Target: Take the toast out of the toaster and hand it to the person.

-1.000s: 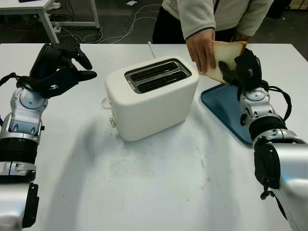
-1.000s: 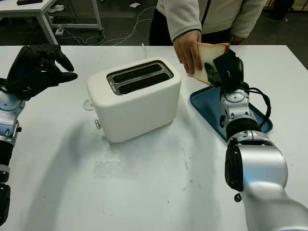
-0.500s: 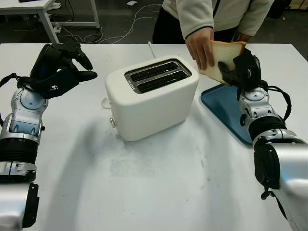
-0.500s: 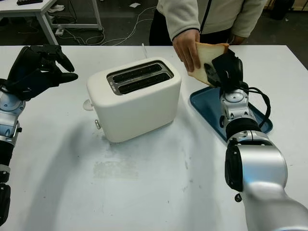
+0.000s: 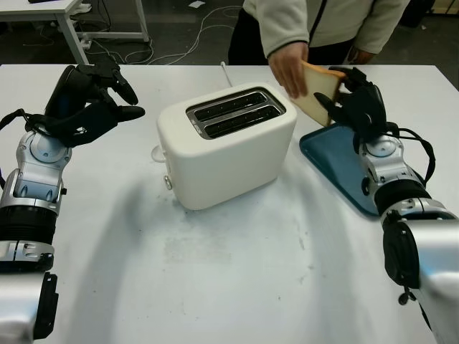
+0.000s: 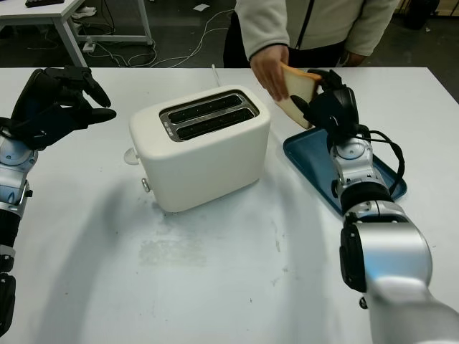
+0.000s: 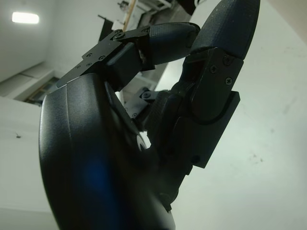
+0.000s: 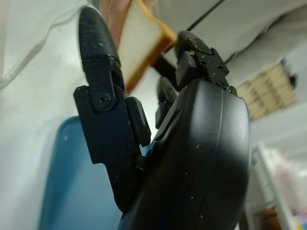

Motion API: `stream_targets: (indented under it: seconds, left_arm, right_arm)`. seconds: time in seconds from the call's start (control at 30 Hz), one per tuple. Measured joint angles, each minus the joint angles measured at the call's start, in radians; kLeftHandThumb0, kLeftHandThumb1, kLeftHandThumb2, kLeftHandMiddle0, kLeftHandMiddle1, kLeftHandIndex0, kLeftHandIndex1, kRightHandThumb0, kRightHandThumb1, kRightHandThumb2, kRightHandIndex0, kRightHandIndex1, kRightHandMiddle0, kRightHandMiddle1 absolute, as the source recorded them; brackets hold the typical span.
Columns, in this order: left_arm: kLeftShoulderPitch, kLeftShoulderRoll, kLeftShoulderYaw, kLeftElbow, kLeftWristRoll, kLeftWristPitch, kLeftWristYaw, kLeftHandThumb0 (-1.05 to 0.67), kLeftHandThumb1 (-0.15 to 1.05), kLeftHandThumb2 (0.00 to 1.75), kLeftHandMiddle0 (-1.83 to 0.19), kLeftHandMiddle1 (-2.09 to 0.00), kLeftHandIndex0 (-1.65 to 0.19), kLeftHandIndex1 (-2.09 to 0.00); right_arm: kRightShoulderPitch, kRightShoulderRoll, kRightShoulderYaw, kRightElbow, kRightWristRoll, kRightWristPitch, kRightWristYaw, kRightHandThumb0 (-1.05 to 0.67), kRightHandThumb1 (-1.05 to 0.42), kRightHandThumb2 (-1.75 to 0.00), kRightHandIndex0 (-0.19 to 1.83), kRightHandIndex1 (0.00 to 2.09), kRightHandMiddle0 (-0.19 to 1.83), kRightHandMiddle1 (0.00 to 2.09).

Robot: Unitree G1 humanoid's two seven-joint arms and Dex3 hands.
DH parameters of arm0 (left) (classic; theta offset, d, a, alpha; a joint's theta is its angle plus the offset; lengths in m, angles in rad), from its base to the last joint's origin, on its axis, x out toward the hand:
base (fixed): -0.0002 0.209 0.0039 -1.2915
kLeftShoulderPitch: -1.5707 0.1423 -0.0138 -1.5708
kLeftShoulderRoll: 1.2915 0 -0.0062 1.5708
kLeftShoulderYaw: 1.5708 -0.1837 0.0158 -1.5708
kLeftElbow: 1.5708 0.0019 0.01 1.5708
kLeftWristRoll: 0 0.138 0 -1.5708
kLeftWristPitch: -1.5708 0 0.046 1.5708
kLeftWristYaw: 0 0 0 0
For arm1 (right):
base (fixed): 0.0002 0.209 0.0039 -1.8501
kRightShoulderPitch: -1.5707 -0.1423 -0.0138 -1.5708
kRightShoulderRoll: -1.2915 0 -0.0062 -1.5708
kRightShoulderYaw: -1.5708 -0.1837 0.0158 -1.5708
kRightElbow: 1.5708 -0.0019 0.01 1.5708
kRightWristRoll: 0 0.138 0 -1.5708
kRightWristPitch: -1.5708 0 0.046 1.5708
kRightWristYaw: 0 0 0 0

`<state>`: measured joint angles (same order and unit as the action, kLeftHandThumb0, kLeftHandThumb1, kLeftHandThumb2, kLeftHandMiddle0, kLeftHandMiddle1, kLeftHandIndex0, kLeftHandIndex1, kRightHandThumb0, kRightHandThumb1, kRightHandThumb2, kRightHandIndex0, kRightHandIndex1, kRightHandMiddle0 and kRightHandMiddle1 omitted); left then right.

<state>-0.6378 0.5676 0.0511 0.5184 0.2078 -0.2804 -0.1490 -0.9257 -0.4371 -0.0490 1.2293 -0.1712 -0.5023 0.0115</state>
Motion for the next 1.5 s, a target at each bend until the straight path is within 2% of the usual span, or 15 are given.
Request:
stream_targets:
  seconds: [0.1,0.3,0.37,0.47,0.57,0.67,0.77,0.93,1.03,1.1,1.33,1.5]
  left_arm:
    - [0.020,0.000,0.003,0.000,-0.003,0.000,0.000,-1.05,0.79,0.00,-1.07,-1.17,-0.92,-1.23]
    - [0.080,-0.010,0.025,-0.026,-0.018,0.013,0.007,-1.05,0.78,0.00,-1.10,-1.13,-0.95,-1.20]
    - [0.117,-0.027,0.042,-0.065,-0.038,0.028,0.019,-1.05,0.77,0.00,-1.10,-1.13,-0.95,-1.21]
    - [0.193,-0.062,0.069,-0.176,-0.068,0.079,0.030,-1.05,0.78,0.01,-1.06,-1.17,-0.90,-1.25]
    - [0.276,-0.101,0.094,-0.271,-0.087,0.095,0.063,-1.05,0.81,0.02,-1.03,-1.24,-0.85,-1.35]
    - [0.354,-0.161,0.122,-0.353,-0.106,0.105,0.110,-1.05,0.84,0.03,-0.90,-1.44,-0.72,-1.54]
    - [0.413,-0.206,0.131,-0.427,-0.106,0.114,0.151,-1.05,0.87,0.04,-0.80,-1.57,-0.60,-1.67]
    - [0.484,-0.274,0.131,-0.560,-0.105,0.185,0.185,-1.05,0.84,0.03,-0.72,-1.59,-0.51,-1.72]
    - [0.527,-0.319,0.128,-0.617,-0.101,0.245,0.201,-1.05,0.85,0.04,-0.69,-1.60,-0.48,-1.73]
    - [0.541,-0.325,0.119,-0.625,-0.067,0.259,0.214,-1.05,0.87,0.05,-0.74,-1.60,-0.51,-1.74]
    - [0.539,-0.331,0.094,-0.615,0.005,0.289,0.243,-1.05,0.76,0.05,-0.98,-1.43,-0.73,-1.61]
    - [0.534,-0.330,0.078,-0.625,0.004,0.382,0.212,-1.05,0.64,0.06,-1.14,-1.22,-0.93,-1.37]
  right_arm:
    - [0.032,-0.021,-0.018,-0.039,0.024,-0.041,0.031,-0.95,-0.76,-0.01,0.00,0.00,0.00,0.00]
    - [0.167,-0.006,-0.109,-0.193,0.143,-0.179,0.044,-1.02,-0.91,-0.03,0.00,0.00,0.00,0.00]
    - [0.251,0.019,-0.124,-0.290,0.176,-0.220,0.046,-0.98,-0.91,-0.02,0.00,0.00,0.00,0.00]
    - [0.423,0.080,-0.114,-0.492,0.190,-0.252,0.046,-0.96,-0.90,-0.03,0.01,0.00,0.06,0.03]
    - [0.588,0.162,-0.081,-0.698,0.256,-0.233,0.086,-0.80,-0.92,-0.08,0.05,0.03,0.10,0.04]
    - [0.712,0.237,-0.044,-0.868,0.330,-0.130,0.128,-0.61,-0.92,-0.17,0.12,0.06,0.17,0.06]
    - [0.792,0.281,-0.022,-0.956,0.356,-0.050,0.144,-0.53,-0.92,-0.19,0.21,0.10,0.24,0.08]
    - [0.868,0.334,-0.005,-1.039,0.354,-0.006,0.142,-0.41,-0.91,-0.05,0.46,0.21,0.48,0.13]
    - [0.901,0.369,-0.004,-1.077,0.340,0.022,0.111,-0.42,-0.90,-0.01,0.51,0.22,0.53,0.13]
    - [0.923,0.379,-0.003,-1.090,0.287,0.036,0.072,-0.41,-0.89,-0.01,0.56,0.24,0.56,0.13]
    - [0.974,0.398,0.005,-1.117,0.075,0.081,-0.074,-0.36,-0.81,0.00,0.82,0.32,0.75,0.14]
    - [0.982,0.401,0.018,-1.150,0.037,0.149,-0.084,-0.37,-0.78,0.00,0.85,0.32,0.78,0.12]
